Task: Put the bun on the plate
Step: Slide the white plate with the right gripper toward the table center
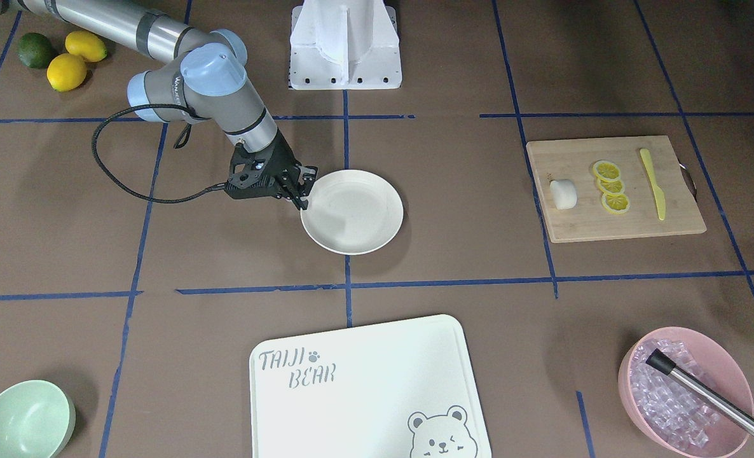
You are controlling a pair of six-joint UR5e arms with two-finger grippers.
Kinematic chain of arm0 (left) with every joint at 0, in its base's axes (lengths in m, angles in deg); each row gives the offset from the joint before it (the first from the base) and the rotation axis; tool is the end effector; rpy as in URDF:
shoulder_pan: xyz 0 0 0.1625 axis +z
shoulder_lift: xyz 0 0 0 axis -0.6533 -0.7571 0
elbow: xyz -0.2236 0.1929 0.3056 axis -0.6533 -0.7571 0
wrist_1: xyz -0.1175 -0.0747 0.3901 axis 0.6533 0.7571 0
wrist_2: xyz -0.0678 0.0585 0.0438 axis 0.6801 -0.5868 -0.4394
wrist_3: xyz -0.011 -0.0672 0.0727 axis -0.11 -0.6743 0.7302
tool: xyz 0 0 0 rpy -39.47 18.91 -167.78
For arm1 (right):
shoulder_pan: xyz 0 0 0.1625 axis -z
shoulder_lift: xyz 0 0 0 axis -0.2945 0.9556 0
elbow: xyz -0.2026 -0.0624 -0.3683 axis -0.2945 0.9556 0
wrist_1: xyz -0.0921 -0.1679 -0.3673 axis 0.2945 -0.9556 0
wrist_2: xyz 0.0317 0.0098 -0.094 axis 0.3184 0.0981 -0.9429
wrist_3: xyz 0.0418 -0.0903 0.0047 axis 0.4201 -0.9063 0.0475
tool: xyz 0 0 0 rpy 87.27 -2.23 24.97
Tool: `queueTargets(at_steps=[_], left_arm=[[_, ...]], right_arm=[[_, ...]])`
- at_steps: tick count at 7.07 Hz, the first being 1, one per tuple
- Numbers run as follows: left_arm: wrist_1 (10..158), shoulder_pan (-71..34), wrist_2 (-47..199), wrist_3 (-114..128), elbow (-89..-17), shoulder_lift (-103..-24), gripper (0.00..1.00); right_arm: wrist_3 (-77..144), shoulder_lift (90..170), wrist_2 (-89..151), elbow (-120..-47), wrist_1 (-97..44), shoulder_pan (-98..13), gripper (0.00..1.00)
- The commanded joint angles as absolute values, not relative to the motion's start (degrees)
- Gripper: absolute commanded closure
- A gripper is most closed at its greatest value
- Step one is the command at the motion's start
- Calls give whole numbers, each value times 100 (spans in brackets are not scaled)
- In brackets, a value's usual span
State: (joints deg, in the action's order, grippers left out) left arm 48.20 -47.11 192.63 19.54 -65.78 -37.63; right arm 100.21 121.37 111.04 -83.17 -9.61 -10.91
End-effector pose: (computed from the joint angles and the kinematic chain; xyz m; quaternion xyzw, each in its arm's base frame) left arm -0.0429 -0.4403 0.6037 -0.0335 0.4076 -0.0084 0.9125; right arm -0.5410 -0.4140 0.2900 0.0610 -0.5147 0.1007 0.8493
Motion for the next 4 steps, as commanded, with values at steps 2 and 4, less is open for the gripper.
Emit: queueTargets(at_steps=[2,4], left_arm=[[4820,-4710,19264,1962,-6575,-3769,0],[4829,-4710,19255,1962,-6584,-3778,0]], right_arm=[[9905,12055,11129,-8358,-1691,-1282,0],[8883,11861,11907,-8532,-2902,-2071,0]])
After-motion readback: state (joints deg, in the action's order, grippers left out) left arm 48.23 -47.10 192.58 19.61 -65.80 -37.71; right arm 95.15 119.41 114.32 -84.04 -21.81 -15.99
